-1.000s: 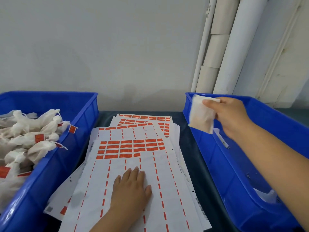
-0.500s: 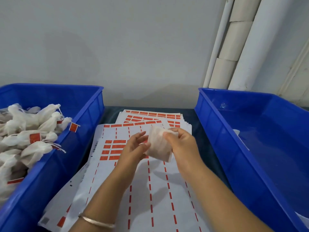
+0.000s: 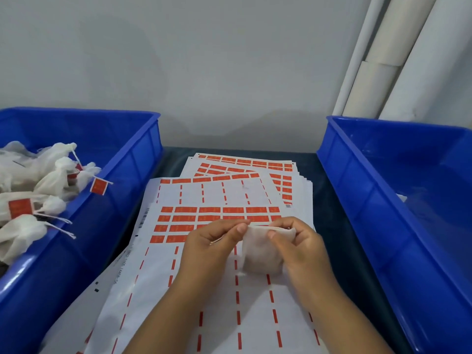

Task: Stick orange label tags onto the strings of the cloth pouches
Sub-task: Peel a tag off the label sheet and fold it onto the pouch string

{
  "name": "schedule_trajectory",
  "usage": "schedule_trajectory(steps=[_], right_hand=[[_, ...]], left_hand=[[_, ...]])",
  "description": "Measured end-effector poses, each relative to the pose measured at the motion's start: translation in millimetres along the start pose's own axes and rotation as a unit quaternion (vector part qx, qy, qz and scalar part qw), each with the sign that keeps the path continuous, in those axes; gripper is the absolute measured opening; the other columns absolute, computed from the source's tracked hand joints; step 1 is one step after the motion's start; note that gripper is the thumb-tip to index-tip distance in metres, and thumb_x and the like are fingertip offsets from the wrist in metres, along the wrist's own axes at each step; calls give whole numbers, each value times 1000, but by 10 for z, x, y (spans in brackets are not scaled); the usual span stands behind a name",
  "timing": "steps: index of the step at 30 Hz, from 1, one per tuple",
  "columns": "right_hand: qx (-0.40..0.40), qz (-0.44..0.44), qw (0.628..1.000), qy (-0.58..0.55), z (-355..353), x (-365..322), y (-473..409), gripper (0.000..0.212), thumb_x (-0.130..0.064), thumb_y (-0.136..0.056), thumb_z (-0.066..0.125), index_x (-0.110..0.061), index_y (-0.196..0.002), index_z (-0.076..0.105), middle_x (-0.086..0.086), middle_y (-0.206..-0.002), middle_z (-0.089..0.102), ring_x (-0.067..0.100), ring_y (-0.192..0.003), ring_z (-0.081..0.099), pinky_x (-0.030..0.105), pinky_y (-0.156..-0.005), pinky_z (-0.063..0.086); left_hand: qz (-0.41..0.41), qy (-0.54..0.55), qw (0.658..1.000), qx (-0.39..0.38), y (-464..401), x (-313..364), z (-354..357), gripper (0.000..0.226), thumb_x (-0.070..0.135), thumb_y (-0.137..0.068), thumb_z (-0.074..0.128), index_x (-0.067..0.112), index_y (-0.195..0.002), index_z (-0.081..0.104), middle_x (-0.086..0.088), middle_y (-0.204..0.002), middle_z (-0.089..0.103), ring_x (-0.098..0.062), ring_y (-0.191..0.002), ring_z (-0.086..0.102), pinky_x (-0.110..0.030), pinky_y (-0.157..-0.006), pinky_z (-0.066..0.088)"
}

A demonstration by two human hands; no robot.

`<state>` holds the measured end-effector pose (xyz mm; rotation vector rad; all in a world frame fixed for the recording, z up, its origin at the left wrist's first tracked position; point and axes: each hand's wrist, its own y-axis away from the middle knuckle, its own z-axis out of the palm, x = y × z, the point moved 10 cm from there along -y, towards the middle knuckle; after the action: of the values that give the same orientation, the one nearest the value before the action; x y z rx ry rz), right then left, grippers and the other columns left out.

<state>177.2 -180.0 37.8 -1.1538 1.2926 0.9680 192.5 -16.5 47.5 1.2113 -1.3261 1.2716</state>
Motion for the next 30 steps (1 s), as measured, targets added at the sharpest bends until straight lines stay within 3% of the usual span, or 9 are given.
schedule_trajectory(steps=[7,10,13,16,18,22,24,27,30], right_hand=[[-27,60,997,36,39,149,36,20,-22,-96,48,-32,-82,57,-27,-95,61,6,-92,59,16,-63,47],[-63,74,995,32,115,151,58,26,-17,-96,47,-32,-83,63,-27,-101,59,7,-96,55,20,-68,46],[-87,70,992,53,173,126,78,31,-17,-95,48,-34,-78,69,-29,-86,64,5,-92,57,16,-66,44],[-111,36,992,56,260,2,104,33,-29,-94,52,-49,-74,69,-43,-82,60,-15,-91,55,6,-71,37],[-111,14,991,75,280,-58,102,28,-36,-90,57,-51,-70,68,-48,-79,57,-27,-87,49,3,-65,37],[-66,53,996,25,197,35,86,27,-55,-84,46,-51,-72,70,-46,-81,58,-5,-91,57,14,-72,35],[-63,101,991,-57,187,143,93,45,-60,-84,35,-39,-75,74,-33,-86,67,4,-96,60,23,-76,42],[-88,158,980,-87,223,249,127,55,-45,-98,31,-26,-74,77,-17,-77,72,10,-87,61,28,-75,44],[-113,151,980,-65,277,231,139,48,-34,-98,38,-24,-71,76,-15,-73,70,11,-77,61,28,-73,44]], left_hand=[[130,-300,945,-23,21,107,108,20,33,-84,60,46,-75,48,34,-77,47,20,-84,46,8,-68,31],[139,-324,936,-9,53,109,130,24,33,-86,56,45,-72,41,33,-78,42,12,-81,48,9,-70,29],[141,-329,934,-1,71,123,134,19,38,-85,52,45,-73,39,33,-79,40,6,-74,49,9,-70,29],[137,-317,939,4,60,119,129,3,46,-77,41,43,-77,40,34,-81,40,7,-75,48,7,-70,31],[144,-317,937,7,61,118,134,8,45,-77,40,40,-82,43,34,-82,40,7,-77,49,6,-68,33],[149,-330,932,22,59,137,117,18,47,-75,36,38,-88,45,30,-87,41,8,-76,46,4,-66,31],[147,-336,930,37,56,142,84,14,44,-79,41,38,-90,45,28,-89,42,10,-75,45,4,-65,30],[145,-334,929,66,47,155,13,10,33,-84,53,37,-90,46,26,-90,44,10,-75,45,2,-64,29],[141,-330,928,100,46,166,-76,14,26,-84,59,36,-89,49,24,-89,46,9,-75,46,1,-66,29]])
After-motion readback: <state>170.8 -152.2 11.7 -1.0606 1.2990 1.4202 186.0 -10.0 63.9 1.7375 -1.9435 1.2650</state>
